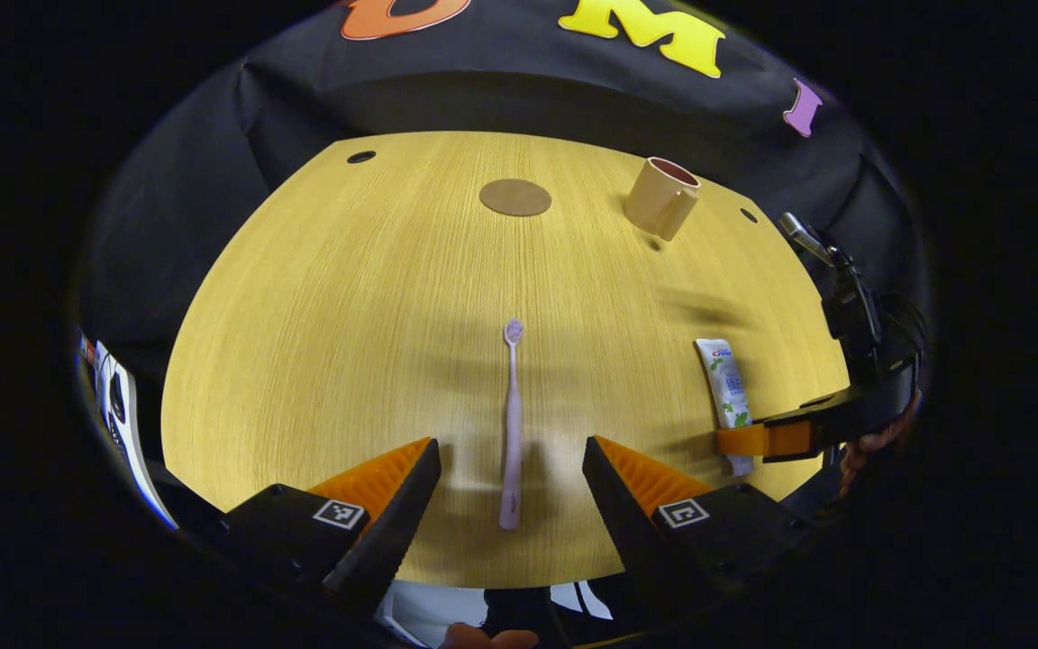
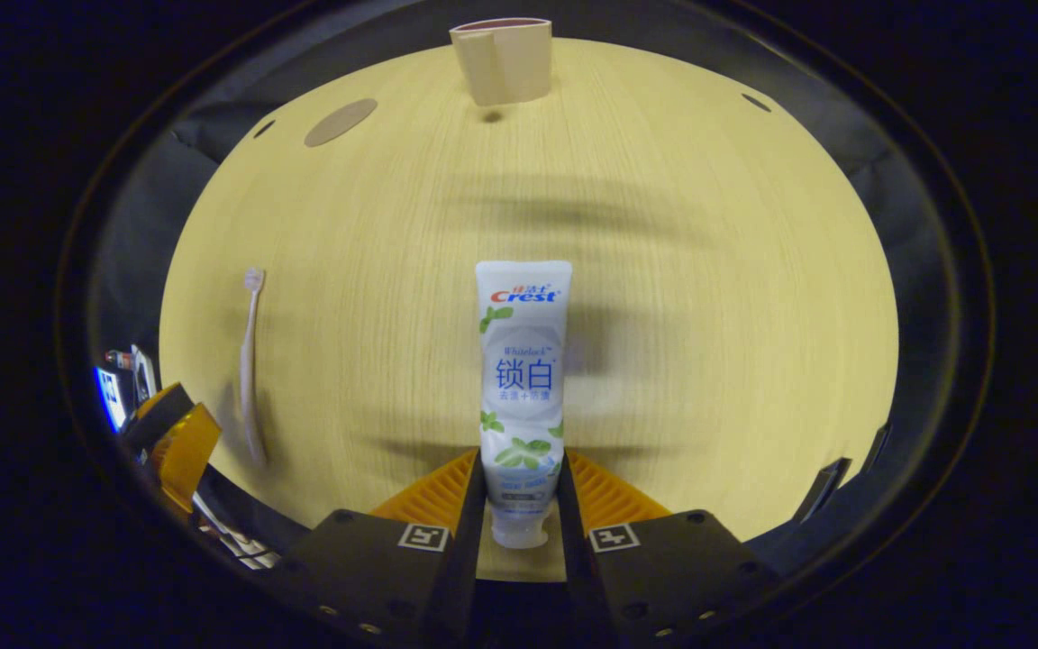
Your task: Put the toothbrush and toothpaste on the desktop into the cup, then pick up the cup and place it on the coaster on the desktop.
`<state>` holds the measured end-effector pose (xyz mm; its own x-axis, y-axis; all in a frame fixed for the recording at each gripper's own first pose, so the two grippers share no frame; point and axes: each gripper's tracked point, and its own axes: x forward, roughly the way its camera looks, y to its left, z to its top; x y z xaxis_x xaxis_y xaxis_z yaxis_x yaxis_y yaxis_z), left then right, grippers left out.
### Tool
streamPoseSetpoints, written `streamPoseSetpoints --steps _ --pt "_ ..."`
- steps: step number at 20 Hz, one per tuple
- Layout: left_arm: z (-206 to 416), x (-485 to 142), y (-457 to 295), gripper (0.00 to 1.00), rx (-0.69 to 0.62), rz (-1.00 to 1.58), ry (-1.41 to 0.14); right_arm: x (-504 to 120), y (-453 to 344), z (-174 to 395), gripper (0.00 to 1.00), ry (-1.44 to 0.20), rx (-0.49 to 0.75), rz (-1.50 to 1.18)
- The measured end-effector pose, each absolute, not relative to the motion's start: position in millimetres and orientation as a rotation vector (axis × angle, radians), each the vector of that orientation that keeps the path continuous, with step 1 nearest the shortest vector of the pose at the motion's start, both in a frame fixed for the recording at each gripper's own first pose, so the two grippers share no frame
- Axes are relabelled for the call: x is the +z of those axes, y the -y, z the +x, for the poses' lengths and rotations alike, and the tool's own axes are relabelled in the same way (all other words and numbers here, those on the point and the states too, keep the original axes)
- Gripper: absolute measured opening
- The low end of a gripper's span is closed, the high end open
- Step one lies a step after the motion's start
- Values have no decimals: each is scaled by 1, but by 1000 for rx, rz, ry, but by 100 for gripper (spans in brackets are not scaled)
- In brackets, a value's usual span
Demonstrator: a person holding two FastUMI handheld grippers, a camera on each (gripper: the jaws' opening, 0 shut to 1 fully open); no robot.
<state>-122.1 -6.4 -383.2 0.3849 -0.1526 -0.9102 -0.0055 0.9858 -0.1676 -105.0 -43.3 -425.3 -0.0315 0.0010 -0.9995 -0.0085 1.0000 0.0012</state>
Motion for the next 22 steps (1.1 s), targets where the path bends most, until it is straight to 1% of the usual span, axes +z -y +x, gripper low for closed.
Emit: streamPoseSetpoints --steps 5,12,14,15,18,19,21,22 --pt "-120 -416 6 100 -98 -149 -1242 -422 43 -103 39 -1597 20 34" --pt "-121 -453 -21 99 -95 -117 -1298 -414 42 -98 39 -1551 2 58" --pt "-122 -461 -25 93 -100 -113 -1306 -415 40 -97 39 -1544 0 78" --pt "-123 -463 -28 86 -96 -104 -1308 -415 40 -97 39 -1540 1 86" --pt "-124 -470 -36 81 -98 -91 -1308 -413 40 -96 39 -1527 -1 91" --pt "-125 -471 -38 83 -97 -98 -1310 -415 39 -97 39 -1524 0 94" --pt "-127 -474 -41 66 -102 -100 -1321 -415 39 -97 39 -1522 -1 105" --pt "-128 -476 -42 62 -107 -107 -1319 -415 39 -97 39 -1520 -4 110"
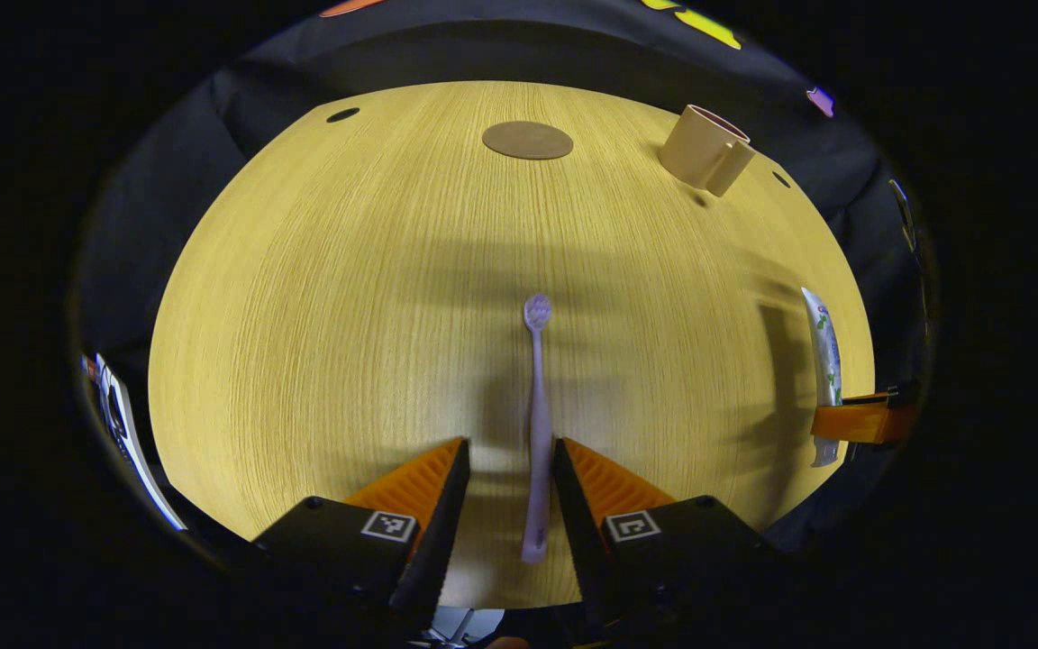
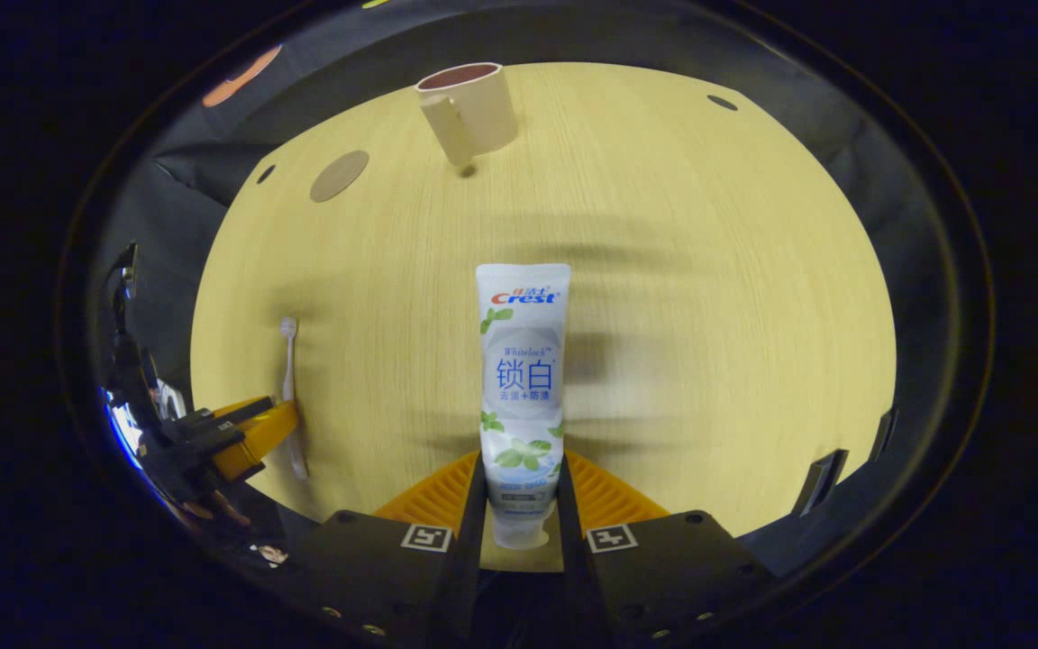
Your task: Put the toothbrush and toothpaste on the desktop into the cup, then pick up the cup and place it on the coaster on the desktop.
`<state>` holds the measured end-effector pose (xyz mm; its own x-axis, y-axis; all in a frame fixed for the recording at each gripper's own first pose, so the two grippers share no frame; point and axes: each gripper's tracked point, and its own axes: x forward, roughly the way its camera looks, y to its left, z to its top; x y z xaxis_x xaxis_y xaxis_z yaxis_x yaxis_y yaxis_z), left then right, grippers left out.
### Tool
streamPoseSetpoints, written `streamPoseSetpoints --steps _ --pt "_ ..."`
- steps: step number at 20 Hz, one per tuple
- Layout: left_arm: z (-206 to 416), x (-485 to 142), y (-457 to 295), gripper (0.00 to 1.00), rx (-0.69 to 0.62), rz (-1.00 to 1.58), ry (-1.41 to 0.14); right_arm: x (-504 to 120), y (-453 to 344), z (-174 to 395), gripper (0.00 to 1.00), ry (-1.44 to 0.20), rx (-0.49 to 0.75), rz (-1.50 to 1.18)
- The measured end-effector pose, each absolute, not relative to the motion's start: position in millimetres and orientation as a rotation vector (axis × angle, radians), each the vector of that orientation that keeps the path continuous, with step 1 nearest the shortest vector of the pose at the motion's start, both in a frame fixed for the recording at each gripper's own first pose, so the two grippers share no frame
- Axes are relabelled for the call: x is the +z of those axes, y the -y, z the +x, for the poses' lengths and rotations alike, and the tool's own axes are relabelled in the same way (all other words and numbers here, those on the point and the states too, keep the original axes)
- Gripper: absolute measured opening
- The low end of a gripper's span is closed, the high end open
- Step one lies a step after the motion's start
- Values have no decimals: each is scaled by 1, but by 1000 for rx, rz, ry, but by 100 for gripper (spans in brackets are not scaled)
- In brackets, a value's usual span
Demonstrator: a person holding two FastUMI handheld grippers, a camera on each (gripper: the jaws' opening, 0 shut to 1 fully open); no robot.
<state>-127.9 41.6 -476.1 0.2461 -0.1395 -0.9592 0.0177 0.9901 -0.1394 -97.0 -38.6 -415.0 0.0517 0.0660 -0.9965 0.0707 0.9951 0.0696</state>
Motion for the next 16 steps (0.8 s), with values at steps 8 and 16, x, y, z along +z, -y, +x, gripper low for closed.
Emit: streamPoseSetpoints --steps 8,16 --pt "-140 -482 -45 11 -121 -146 -1313 -414 37 -97 39 -1516 -16 118" --pt "-147 -462 -43 4 -143 -188 -1267 -417 39 -98 36 -1475 14 125"
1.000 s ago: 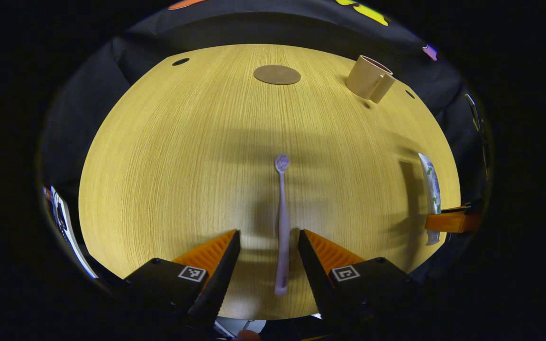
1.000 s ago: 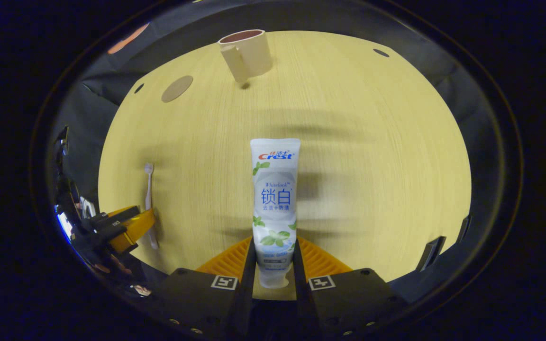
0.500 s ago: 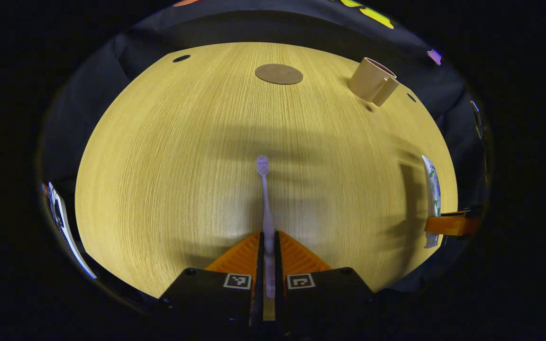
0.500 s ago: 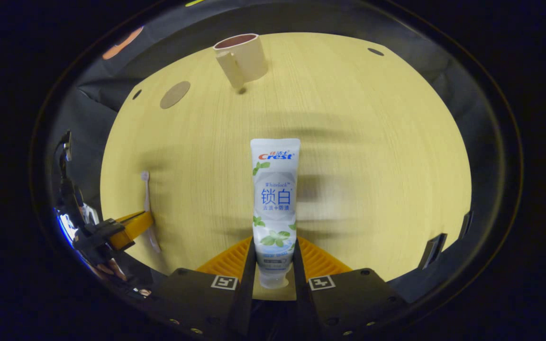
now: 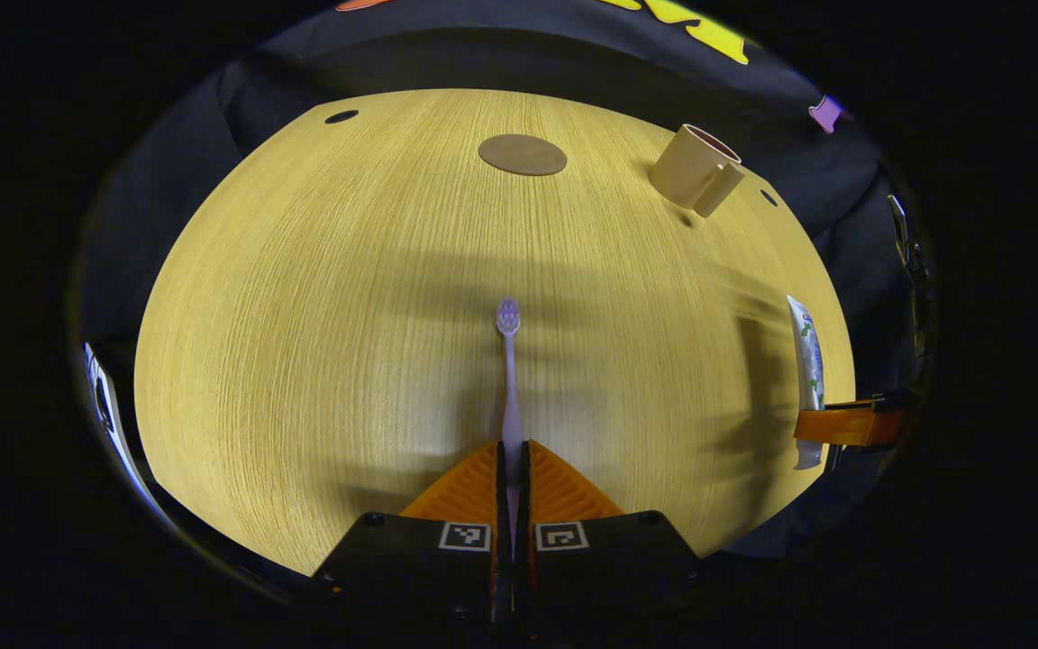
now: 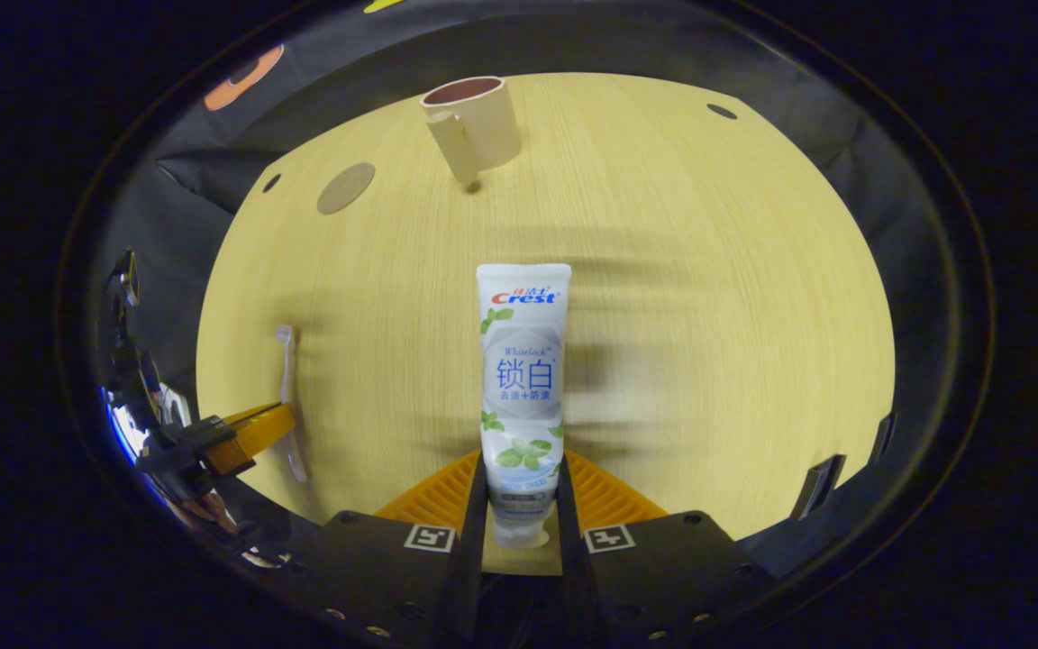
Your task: Put the toothbrush and toothpaste on the desktop into the cup, then pick up the cup and place it on the coaster on the desktop.
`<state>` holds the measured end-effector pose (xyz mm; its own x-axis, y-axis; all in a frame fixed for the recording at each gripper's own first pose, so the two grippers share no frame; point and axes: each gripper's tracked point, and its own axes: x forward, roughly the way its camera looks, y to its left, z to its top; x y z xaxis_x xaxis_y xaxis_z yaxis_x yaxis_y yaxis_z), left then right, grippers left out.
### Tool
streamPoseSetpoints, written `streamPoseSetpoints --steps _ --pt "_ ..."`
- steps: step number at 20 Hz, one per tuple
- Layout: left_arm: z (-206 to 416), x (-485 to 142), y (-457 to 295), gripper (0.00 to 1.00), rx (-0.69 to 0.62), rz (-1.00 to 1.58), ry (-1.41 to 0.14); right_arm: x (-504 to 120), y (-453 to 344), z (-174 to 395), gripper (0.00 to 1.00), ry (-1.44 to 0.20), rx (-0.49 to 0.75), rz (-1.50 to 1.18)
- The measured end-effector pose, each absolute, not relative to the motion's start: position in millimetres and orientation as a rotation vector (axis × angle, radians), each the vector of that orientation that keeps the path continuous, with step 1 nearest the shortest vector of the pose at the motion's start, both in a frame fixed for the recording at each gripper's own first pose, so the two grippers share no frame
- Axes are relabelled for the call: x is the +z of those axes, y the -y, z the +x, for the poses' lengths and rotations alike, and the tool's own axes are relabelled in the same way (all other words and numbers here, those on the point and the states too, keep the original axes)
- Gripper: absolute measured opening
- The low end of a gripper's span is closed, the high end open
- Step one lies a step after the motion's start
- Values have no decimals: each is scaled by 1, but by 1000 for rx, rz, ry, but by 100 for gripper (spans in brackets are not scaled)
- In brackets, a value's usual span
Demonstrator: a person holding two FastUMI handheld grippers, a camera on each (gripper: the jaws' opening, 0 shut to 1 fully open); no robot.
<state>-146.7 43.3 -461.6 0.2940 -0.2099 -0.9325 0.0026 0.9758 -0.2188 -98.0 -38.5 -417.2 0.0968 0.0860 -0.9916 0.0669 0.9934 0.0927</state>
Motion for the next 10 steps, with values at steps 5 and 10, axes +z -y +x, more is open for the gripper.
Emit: streamPoseSetpoints --steps 5,10 --pt "-148 -453 -46 3 -163 -199 -1227 -407 39 -89 35 -1423 14 119" --pt "-134 -424 -52 3 -164 -204 -1151 -367 25 -27 35 -1251 47 140"
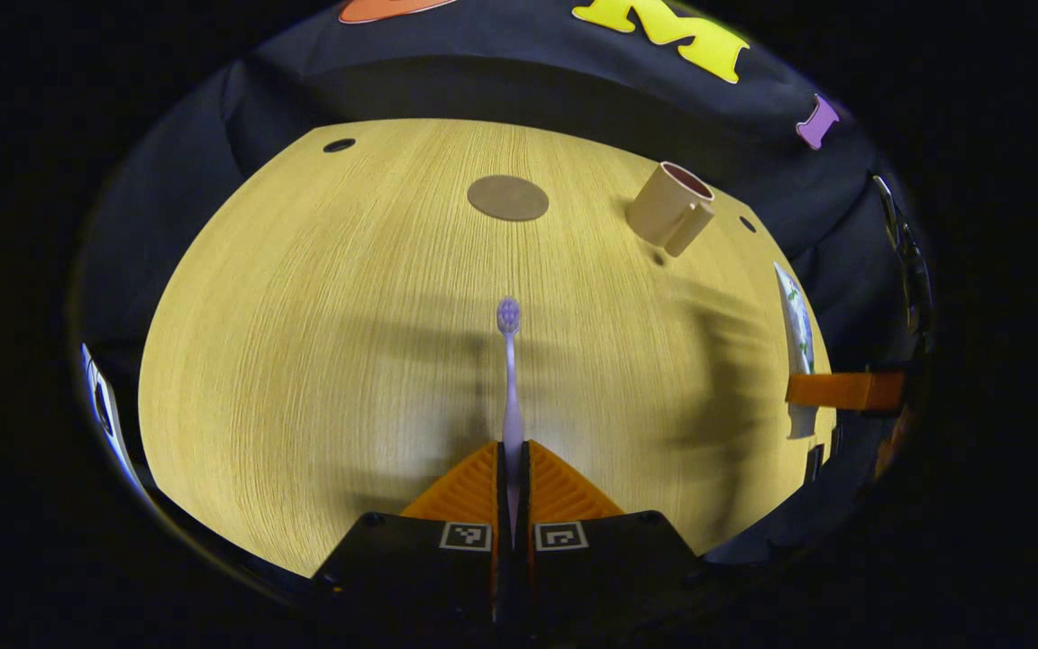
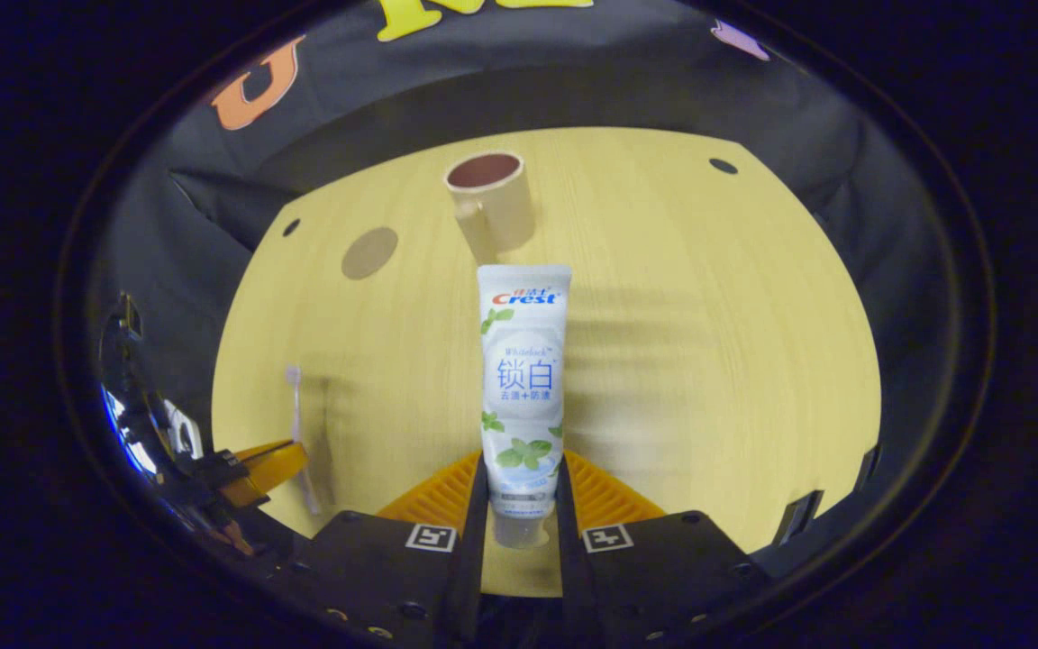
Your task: Put the toothbrush and toothpaste on the desktop into the cup, then pick up the cup and place it on the coaster on the desktop.
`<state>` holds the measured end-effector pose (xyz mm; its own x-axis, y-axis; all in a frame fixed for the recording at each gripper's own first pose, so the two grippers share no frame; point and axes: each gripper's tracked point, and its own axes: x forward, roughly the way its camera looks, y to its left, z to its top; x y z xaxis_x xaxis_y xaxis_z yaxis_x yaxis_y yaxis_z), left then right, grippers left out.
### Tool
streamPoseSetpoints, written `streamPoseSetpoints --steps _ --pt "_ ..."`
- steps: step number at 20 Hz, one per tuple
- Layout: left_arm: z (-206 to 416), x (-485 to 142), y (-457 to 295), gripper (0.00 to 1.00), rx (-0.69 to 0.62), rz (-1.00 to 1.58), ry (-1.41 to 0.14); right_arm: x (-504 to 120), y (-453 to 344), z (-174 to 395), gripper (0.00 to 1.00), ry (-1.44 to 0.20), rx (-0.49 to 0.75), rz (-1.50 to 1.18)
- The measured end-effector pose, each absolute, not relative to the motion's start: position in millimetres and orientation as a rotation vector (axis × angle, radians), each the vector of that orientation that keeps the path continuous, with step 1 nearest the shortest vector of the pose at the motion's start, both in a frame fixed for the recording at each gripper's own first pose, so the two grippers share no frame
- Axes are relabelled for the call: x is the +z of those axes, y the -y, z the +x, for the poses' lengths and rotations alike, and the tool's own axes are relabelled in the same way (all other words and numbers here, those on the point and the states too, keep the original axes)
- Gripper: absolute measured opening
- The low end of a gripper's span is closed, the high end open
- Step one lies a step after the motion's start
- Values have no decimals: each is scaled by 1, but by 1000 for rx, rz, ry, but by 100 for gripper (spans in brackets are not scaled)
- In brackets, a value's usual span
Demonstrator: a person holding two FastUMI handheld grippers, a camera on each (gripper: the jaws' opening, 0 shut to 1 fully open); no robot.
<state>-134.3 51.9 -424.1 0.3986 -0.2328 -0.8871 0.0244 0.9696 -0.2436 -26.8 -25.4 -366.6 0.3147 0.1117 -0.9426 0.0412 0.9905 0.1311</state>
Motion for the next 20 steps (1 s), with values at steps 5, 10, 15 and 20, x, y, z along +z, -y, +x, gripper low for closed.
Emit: streamPoseSetpoints --steps 5,10,15,20 --pt "-112 -395 -50 3 -168 -173 -1069 -318 11 53 35 -1021 101 120" --pt "-100 -378 -52 4 -152 -152 -1009 -289 -4 127 35 -800 133 96" --pt "-88 -361 -57 3 -119 -139 -972 -286 1 178 35 -562 113 25" --pt "-76 -343 -69 3 -94 -117 -923 -290 1 174 34 -531 62 42"
